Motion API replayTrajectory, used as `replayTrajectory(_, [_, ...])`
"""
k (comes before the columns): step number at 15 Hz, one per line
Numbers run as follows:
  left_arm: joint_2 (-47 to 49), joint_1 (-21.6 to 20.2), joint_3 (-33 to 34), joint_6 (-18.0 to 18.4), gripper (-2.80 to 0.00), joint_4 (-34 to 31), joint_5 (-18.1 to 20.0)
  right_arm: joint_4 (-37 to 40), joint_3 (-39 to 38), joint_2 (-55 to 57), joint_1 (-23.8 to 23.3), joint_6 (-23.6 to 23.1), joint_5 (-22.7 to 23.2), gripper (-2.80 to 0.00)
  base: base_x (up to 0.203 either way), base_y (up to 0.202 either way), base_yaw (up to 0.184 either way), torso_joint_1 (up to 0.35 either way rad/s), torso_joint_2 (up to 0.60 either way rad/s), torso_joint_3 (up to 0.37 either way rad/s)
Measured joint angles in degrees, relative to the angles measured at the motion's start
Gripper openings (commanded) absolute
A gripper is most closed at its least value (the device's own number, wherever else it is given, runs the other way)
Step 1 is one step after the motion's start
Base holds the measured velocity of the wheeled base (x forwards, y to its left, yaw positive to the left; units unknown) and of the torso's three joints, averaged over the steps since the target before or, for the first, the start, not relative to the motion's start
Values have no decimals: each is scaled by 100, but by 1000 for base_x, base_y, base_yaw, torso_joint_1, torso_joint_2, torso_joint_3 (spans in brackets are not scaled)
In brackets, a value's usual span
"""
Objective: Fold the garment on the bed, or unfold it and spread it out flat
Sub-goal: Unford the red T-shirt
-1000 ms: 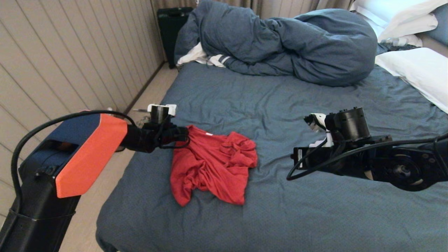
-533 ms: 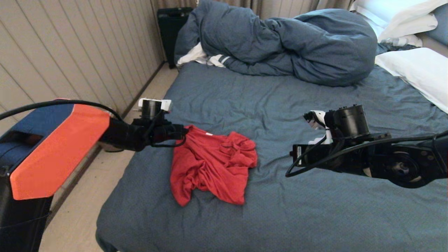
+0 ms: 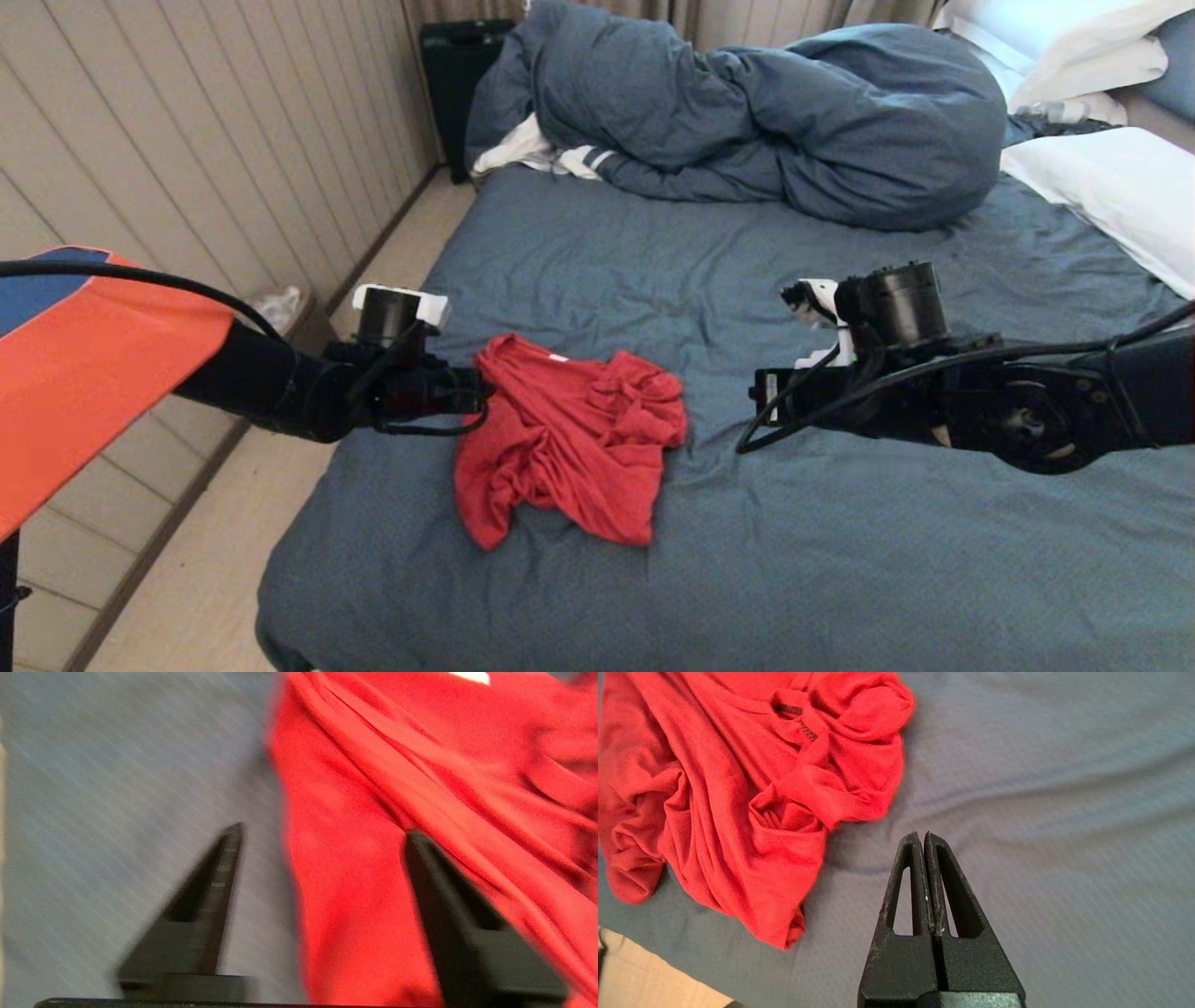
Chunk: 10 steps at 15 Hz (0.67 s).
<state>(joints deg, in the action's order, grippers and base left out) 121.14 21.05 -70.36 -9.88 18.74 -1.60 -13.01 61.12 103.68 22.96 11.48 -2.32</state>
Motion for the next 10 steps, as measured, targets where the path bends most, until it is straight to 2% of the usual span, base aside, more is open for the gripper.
replayTrajectory(7, [-352,190,270,-173,-280,-52,-33,0,436,567,33,-85,208,-280,0,0,0,0,0,0])
replayTrajectory(10, [-447,383,723,-305,-280,-36,-222,6,475,655,44,-79,216,-280,0,0,0,0,0,0])
